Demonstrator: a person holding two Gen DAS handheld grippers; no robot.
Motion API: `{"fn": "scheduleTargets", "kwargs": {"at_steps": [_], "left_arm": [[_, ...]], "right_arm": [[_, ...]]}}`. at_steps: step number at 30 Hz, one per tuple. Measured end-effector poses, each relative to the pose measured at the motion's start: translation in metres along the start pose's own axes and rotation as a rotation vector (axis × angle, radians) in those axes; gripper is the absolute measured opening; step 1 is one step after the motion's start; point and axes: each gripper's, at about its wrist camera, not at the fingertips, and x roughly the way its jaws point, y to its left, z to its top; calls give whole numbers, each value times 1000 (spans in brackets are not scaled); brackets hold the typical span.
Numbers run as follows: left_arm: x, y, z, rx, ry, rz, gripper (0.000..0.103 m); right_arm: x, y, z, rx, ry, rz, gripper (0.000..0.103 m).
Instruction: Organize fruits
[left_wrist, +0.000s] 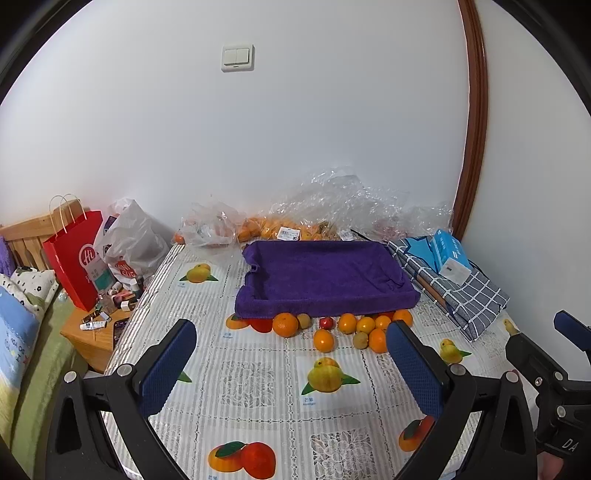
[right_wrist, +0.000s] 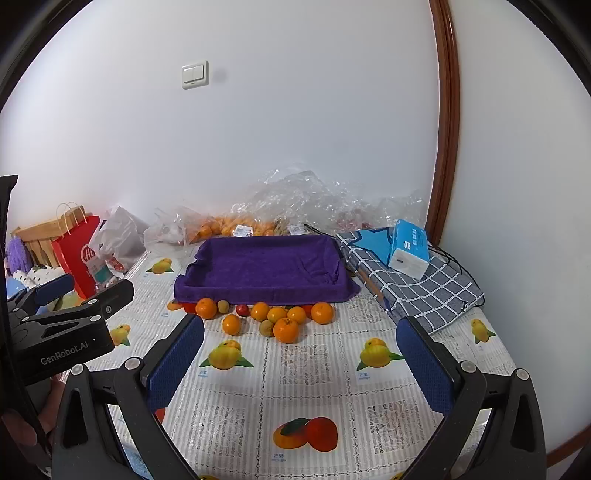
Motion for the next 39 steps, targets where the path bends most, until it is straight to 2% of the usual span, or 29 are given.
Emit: {"fn": "scheduleTargets", "kwargs": {"at_steps": [39], "left_arm": [[3, 5, -6, -1, 9, 1, 103]], "right_arm": [[8, -1, -5, -5, 4, -12, 103]]}}
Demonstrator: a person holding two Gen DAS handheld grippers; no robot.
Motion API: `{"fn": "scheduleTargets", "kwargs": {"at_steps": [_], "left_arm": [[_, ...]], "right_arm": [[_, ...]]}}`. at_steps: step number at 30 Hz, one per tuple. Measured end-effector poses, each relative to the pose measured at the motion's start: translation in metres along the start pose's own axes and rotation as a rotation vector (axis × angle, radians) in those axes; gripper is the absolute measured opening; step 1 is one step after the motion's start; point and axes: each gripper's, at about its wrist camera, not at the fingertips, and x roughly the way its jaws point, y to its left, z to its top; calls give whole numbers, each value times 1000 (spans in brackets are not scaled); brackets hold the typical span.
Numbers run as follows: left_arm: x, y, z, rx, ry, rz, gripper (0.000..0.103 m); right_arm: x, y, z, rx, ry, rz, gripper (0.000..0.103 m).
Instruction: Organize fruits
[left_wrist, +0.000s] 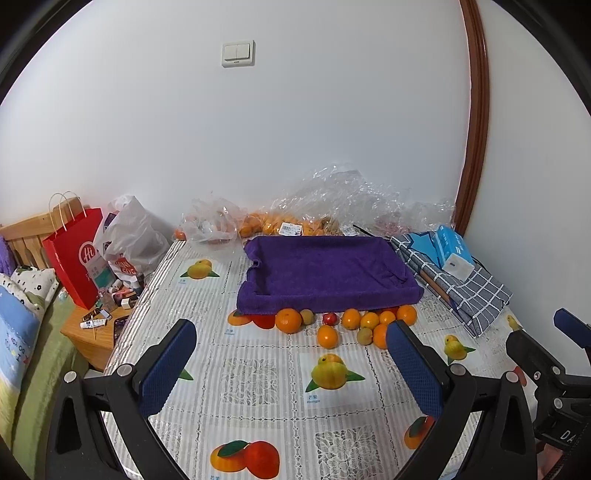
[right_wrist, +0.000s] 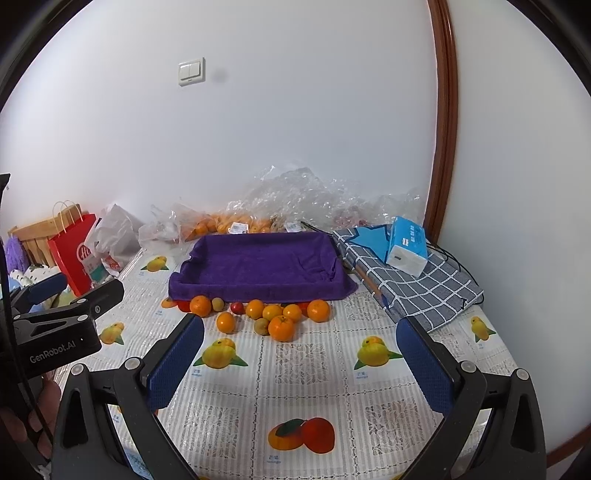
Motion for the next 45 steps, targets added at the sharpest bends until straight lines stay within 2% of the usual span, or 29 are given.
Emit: {"fn": "scheduleTargets", "kwargs": {"at_steps": [9, 21, 23, 25, 38, 45], "left_arm": [[15, 9, 0, -9, 22, -2, 103], [43, 17, -4, -13, 60, 5, 103], [50, 18, -6, -10, 71, 10, 103], [56, 20, -8, -14, 77, 15, 103], [96, 33, -16, -54, 135, 21, 103], [119, 35, -25, -52, 174, 26, 103]], "right_arm": [[8, 6, -3, -16, 5, 0, 103], [41, 11, -14, -64, 59, 21, 103], [48, 10, -15, -73, 66, 0, 103], [54, 8, -15, -69, 81, -25, 103], [97, -13, -25, 0, 125, -35, 103], [132, -23, -41, 2, 188, -28, 103]]}}
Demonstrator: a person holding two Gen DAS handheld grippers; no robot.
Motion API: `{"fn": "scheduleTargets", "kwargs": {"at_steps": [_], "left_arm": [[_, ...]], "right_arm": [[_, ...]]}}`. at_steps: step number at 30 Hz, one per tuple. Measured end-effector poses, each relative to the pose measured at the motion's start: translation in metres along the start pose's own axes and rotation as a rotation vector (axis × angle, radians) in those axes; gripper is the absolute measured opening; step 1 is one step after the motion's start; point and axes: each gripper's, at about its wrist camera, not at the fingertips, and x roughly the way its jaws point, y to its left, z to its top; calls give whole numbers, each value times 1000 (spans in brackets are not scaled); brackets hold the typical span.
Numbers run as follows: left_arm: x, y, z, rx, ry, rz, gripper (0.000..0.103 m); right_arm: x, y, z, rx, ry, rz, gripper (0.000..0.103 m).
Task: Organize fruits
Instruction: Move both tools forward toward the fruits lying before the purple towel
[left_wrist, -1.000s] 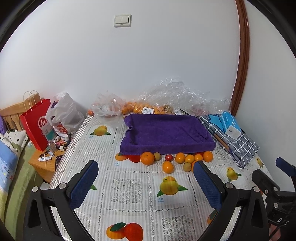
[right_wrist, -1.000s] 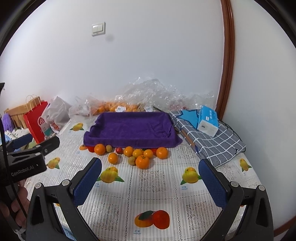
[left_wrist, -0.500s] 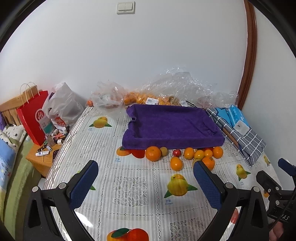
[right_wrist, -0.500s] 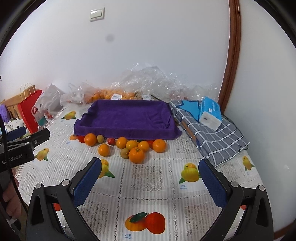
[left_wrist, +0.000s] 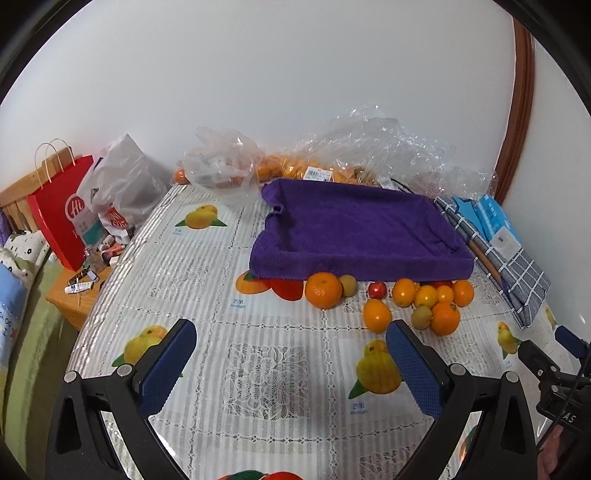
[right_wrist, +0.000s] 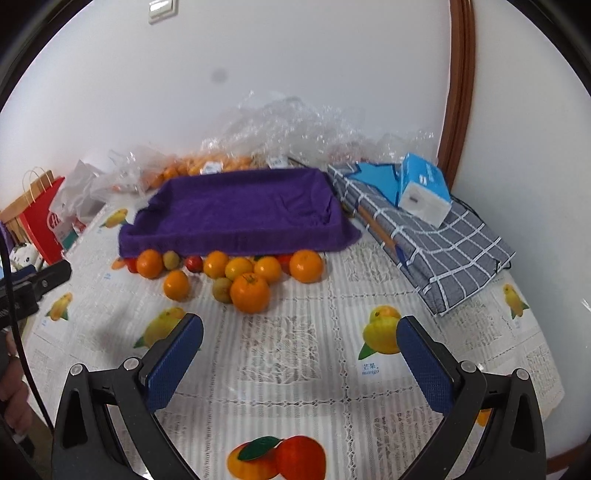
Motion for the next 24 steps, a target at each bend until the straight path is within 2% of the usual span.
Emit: {"fn": "scheduleTargets", "kwargs": {"at_steps": [6, 9, 14, 17, 19, 24], "left_arm": [[18, 8, -5, -10, -2, -5, 103], [32, 15, -9, -26, 23, -11, 103], [53, 23, -10, -43, 52, -6, 102], [64, 29, -9, -64, 51, -12, 102], [73, 30, -8, -62, 71, -53, 100], [93, 23, -8, -48, 116, -79, 99]], "right_arm": [[29, -11, -9, 10, 50, -10, 103], [41, -16, -11, 22, 73, -14, 103], [56, -19, -8, 0, 51, -58, 102], [67, -21, -2, -3, 51, -64, 94], [76, -24, 3, 7, 56, -48, 85], [97, -30, 13, 35, 69, 17, 76]]}}
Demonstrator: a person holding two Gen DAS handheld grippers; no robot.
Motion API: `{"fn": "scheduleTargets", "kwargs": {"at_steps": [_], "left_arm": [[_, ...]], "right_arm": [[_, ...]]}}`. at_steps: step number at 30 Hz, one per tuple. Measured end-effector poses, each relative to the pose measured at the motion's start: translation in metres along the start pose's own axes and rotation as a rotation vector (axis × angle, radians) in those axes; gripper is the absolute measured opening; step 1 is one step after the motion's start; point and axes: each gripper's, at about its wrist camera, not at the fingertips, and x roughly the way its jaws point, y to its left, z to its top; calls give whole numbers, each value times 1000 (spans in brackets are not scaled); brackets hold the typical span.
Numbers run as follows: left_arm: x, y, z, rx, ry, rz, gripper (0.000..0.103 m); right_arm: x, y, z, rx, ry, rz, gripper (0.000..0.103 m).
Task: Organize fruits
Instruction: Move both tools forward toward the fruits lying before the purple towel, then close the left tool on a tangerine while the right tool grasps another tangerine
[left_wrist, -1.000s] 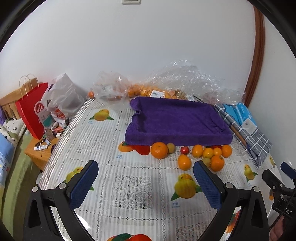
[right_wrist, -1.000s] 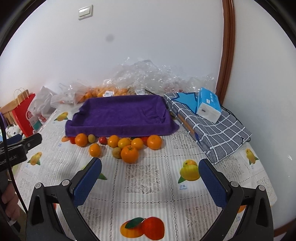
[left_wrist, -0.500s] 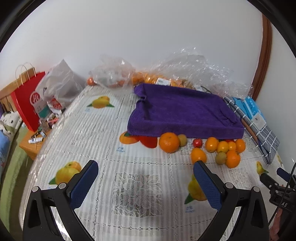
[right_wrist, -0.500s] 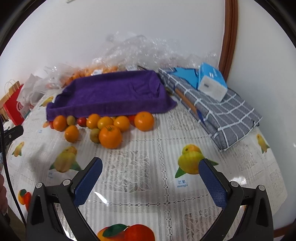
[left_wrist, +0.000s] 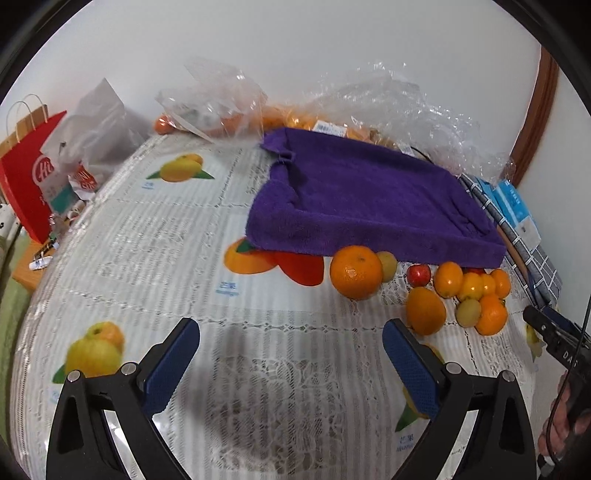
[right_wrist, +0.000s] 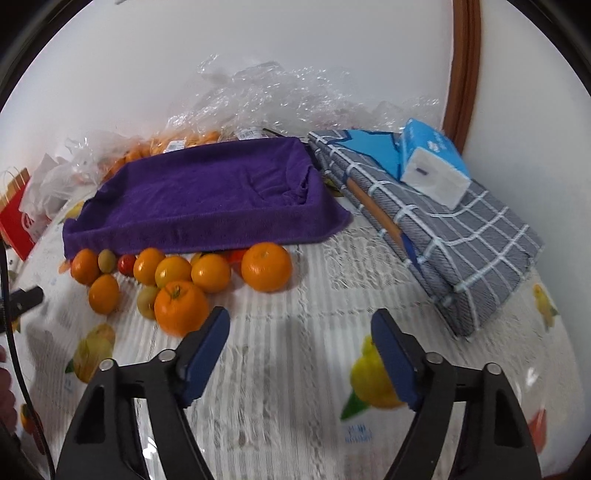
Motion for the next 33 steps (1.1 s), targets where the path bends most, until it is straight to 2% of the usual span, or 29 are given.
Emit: {"fn": "scheduleTargets", "kwargs": {"at_steps": [2, 5, 6, 10, 13, 22, 24, 28, 30, 33], "left_arm": [[4, -2, 1, 1, -3, -10, 96], [8, -5, 1, 17, -12, -44, 86], [10, -6, 1, 27, -14, -54, 86], [16, -8, 0, 42, -13, -59, 80], [20, -11, 6, 48, -15, -62, 79], [28, -29, 21, 116, -47, -84, 78], [33, -33, 24, 136, -44, -79, 72], [44, -36, 27, 142, -5, -111, 55], [49, -34, 27, 124, 21, -137, 45], [48, -34, 26, 116, 18, -160, 41]], "right_arm": [[9, -1, 4, -2, 14, 14, 74], [19, 3, 10, -27, 21, 29, 65], [20, 5, 11, -39, 16, 35, 62], [33, 9, 16, -63, 16, 41, 60], [40, 7, 18, -57, 24, 47, 56], [56, 15, 26, -83, 42, 46, 56], [60, 18, 28, -102, 43, 32, 56], [61, 21, 25, -118, 44, 43, 41], [61, 23, 23, -127, 38, 30, 41], [61, 23, 22, -127, 38, 32, 41]]}}
